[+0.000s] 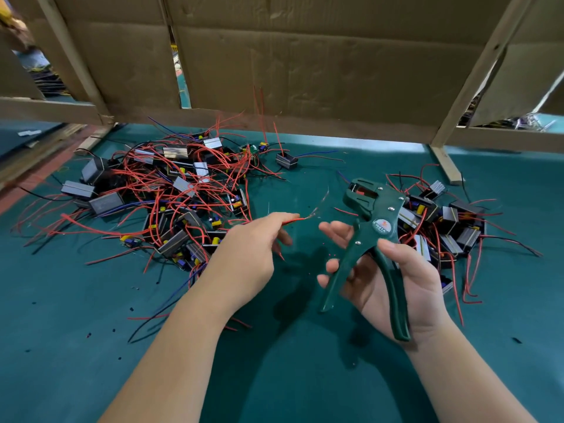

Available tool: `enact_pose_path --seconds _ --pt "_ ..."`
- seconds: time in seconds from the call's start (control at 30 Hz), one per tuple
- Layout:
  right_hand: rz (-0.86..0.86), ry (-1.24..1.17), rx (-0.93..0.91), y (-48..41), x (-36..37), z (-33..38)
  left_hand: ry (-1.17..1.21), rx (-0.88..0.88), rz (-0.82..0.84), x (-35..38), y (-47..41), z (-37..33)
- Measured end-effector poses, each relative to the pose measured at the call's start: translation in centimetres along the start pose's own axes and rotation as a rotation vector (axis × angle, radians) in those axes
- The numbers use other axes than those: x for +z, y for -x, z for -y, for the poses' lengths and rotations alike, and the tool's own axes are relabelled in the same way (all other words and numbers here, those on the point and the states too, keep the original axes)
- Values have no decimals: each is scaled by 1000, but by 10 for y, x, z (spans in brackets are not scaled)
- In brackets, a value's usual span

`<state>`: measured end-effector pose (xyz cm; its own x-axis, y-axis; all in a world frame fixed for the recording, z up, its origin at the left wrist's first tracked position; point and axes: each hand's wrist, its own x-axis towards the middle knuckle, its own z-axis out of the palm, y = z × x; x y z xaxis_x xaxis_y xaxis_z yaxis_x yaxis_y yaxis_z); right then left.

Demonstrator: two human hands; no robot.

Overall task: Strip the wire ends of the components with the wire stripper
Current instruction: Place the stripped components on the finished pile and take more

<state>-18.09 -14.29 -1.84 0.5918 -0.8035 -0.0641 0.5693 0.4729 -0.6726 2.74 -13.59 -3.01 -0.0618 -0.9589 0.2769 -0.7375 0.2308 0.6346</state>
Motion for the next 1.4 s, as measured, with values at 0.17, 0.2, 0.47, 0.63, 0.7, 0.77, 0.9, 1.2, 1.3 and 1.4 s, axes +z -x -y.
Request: enact_pose_path --seconds 0.17,0.2,0.47,0.63,0.7,0.77,0.9,1.2,1.3,1.4 --pt "29 29 46 1 3 -4 20 44 1 5 3 -4" --pt "25 28 45 1 4 -4 24 29 -2 6 3 -3" --pt "-60 23 6 -1 7 -7 207 -54 -44 10 4 -2" --pt "-29 45 37 -2 4 -7 356 -100 -94 9 2 -9" --pt "-17 66 40 -1 2 -6 484 -150 -135 8 0 -10" --pt "-42 105 30 -1 1 -5 631 -221 -173 4 -3 -11" --pt "-283 298 5 -6 -2 -2 853 -265 -212 -3 -6 -10" --pt "-71 307 258 0 5 -9 966 -136 -39 -3 -2 -15" --pt "66 292 305 5 6 -9 896 -153 -32 -3 -2 -16" --pt "148 282 324 8 3 -10 837 -156 -36 -4 -1 -15"
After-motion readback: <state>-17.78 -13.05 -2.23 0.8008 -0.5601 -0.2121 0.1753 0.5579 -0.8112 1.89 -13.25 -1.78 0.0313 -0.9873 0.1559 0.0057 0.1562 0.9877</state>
